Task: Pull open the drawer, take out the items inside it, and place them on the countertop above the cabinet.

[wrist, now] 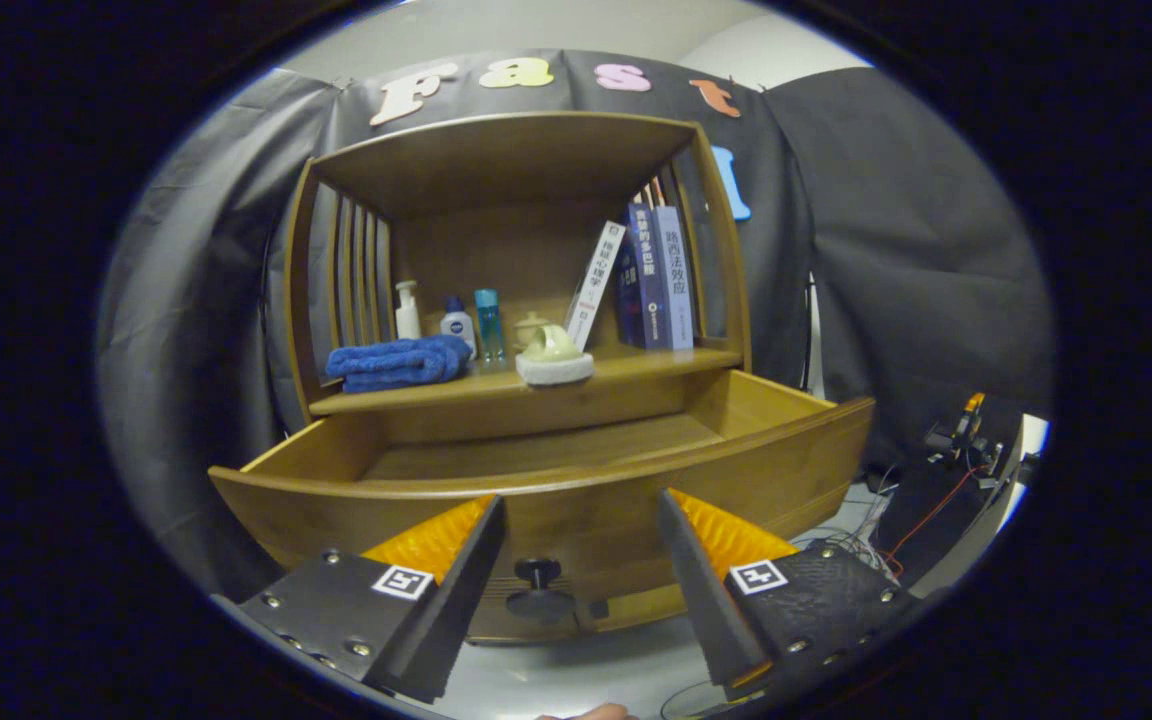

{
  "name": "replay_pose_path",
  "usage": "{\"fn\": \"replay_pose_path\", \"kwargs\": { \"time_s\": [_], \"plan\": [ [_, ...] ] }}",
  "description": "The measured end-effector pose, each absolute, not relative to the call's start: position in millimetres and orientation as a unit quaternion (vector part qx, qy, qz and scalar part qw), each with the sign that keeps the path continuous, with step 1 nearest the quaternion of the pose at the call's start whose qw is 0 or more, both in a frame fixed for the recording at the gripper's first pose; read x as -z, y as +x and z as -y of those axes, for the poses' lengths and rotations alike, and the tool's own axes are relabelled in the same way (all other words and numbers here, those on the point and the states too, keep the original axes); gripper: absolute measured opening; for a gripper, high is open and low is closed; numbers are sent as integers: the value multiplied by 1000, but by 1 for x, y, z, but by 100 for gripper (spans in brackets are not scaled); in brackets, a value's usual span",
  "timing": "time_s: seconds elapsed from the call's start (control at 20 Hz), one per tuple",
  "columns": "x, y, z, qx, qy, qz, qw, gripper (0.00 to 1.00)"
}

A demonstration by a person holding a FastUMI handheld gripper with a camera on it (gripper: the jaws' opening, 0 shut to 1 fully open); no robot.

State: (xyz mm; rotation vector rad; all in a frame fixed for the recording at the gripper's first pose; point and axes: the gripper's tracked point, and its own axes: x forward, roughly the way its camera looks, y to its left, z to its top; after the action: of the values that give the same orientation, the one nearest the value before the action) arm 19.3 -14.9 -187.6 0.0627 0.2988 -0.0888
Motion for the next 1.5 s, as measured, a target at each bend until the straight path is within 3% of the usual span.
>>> {"fn": "replay_pose_path", "kwargs": {
  "time_s": [0.6, 1.5],
  "plan": [
    [192, 29, 14, -3, 75, -128, 989, 92],
    [198, 112, 7, -24, 70, -134, 988, 95]
  ]
}}
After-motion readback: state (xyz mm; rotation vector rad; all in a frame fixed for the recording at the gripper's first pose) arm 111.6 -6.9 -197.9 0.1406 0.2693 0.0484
